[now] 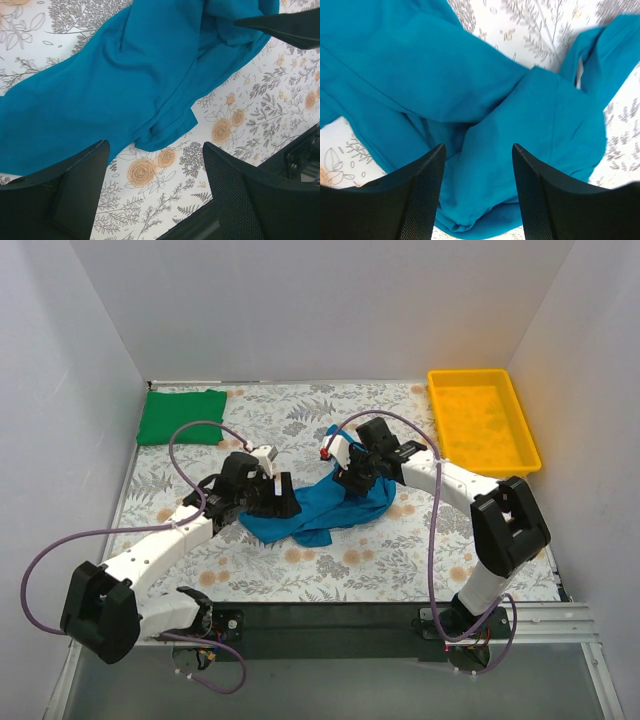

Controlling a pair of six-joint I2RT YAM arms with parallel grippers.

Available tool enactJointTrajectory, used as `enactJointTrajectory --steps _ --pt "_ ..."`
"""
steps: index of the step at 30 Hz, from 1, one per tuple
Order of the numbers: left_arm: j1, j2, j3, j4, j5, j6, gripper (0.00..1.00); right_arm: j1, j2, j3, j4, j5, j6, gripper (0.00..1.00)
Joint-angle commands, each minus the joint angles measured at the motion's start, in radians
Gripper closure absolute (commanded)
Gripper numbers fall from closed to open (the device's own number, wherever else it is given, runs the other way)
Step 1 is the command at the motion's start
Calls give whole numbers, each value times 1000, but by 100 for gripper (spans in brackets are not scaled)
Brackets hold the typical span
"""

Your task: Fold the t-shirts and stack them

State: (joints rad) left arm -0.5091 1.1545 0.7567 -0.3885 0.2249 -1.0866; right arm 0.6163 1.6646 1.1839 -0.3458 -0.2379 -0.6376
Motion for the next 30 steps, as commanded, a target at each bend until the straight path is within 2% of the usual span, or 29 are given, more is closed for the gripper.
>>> enactJointTrajectory --steps 1,6,9,13,23,30 --pt "-38 48 38 23 -22 -1 26 2 32 25 -4 75 68 38" --pt "-94 148 82 53 -65 19 27 2 81 31 -5 98 95 39" --pt "-123 203 107 65 -87 28 34 0 107 42 -5 117 113 40" --pt "-181 273 141 66 -192 47 39 -3 121 42 -5 118 133 42" --pt "-247 408 205 68 -323 68 43 -18 126 42 -4 106 147 59" --pt "-258 461 237 59 -403 63 55 -33 103 26 -5 89 148 64"
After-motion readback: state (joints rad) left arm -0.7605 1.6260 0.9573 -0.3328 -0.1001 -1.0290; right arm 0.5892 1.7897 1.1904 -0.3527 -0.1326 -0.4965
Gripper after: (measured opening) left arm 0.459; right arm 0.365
